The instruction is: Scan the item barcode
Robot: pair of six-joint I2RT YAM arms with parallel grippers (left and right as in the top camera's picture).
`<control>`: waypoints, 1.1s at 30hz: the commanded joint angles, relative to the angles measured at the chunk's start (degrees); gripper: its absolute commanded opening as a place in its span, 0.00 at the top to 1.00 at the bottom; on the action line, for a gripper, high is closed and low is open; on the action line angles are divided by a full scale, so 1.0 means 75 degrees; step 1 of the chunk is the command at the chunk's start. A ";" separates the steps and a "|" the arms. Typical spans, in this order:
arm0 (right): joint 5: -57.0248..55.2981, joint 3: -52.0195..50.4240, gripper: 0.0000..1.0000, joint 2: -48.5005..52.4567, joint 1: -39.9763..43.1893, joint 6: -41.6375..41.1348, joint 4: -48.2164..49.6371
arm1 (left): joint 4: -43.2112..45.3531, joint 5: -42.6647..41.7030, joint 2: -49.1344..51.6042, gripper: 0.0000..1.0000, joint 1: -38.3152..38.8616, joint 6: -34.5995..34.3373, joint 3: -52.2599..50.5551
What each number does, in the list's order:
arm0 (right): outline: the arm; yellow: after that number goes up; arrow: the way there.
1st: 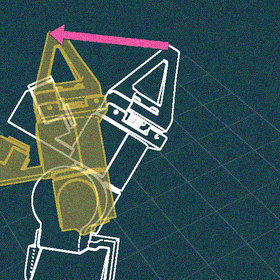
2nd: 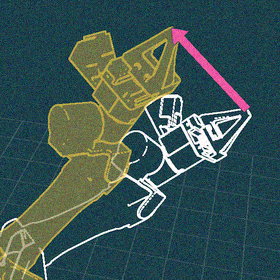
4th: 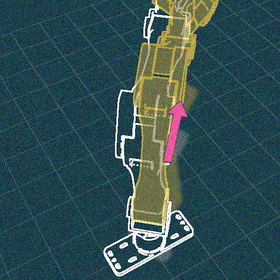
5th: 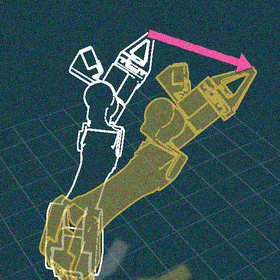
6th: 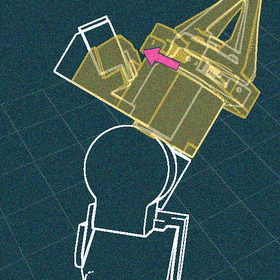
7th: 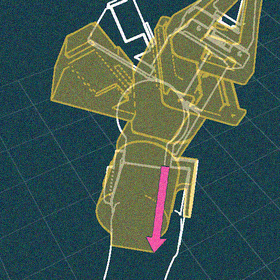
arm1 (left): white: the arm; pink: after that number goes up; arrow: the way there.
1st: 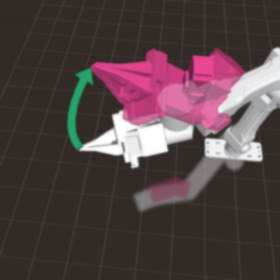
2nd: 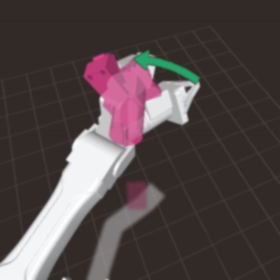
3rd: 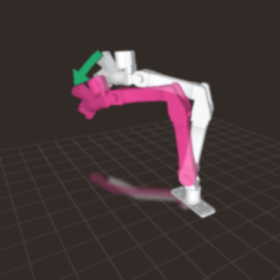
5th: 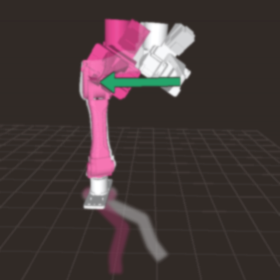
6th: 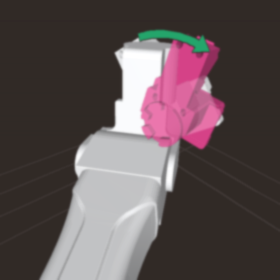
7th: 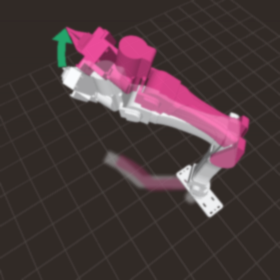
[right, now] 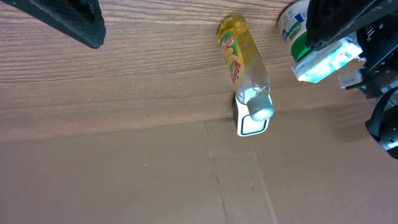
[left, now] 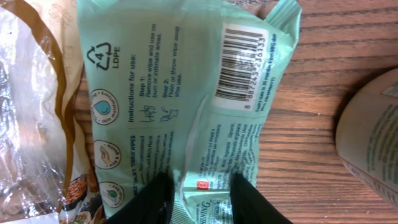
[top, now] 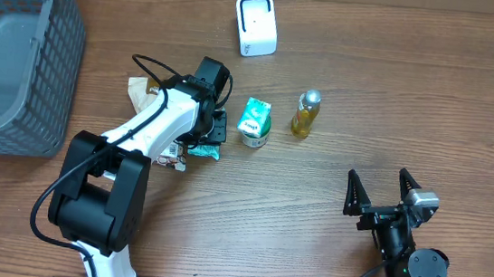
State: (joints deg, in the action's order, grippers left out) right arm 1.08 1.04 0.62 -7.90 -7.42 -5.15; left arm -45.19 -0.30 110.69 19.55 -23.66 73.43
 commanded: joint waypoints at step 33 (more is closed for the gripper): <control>-0.0050 -0.0079 0.00 -0.0061 0.0026 0.0055 0.0044 | -0.2567 0.0886 0.0195 0.71 -0.0105 0.0382 0.1425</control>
State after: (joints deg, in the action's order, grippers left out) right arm 1.06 1.06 0.62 -7.90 -7.42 -5.19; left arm -64.53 4.10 110.80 19.09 -22.92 85.91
